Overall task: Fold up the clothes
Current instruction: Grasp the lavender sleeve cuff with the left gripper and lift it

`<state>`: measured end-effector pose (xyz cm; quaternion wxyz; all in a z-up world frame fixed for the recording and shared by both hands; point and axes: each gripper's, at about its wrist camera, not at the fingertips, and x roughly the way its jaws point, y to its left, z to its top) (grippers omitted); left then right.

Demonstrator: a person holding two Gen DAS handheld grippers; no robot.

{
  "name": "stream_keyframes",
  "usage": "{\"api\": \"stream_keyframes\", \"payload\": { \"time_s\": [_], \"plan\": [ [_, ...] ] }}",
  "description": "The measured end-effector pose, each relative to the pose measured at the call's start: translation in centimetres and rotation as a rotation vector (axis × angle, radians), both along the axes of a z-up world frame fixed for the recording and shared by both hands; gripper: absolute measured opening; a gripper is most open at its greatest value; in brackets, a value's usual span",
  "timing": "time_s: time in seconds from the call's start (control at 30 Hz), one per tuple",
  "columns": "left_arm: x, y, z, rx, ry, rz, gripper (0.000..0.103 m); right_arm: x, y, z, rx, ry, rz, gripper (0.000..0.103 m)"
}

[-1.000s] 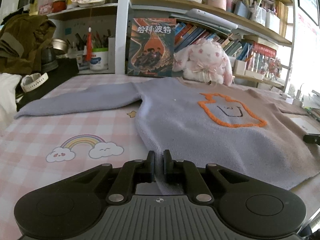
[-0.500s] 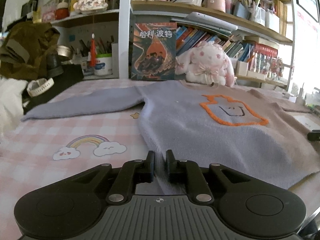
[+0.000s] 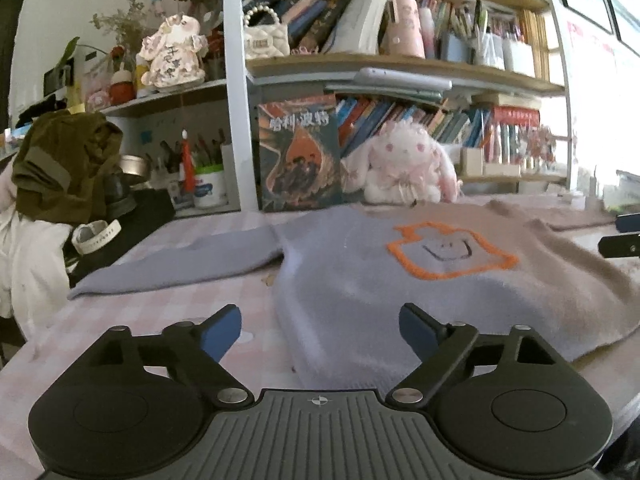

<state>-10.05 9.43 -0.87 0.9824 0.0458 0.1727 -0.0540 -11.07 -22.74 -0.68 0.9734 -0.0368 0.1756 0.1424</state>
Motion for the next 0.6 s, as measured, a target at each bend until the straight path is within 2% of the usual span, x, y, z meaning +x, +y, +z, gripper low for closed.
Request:
{"api": "stream_keyframes", "payload": {
  "time_s": [0.13, 0.4, 0.6],
  "plan": [
    [0.8, 0.8, 0.4, -0.017, -0.019, 0.035, 0.095, 1.5, 1.8, 0.6, -0.022, -0.027, 0.047, 0.09],
    [3.4, 3.1, 0.5, -0.036, 0.022, 0.108, 0.096, 5.0, 5.0, 0.7, -0.085, -0.057, 0.139, 0.092],
    [6.0, 4.9, 1.0, 0.02, 0.027, 0.188, 0.097, 7.3, 5.7, -0.3, -0.106, -0.028, 0.17, 0.092]
  ]
}}
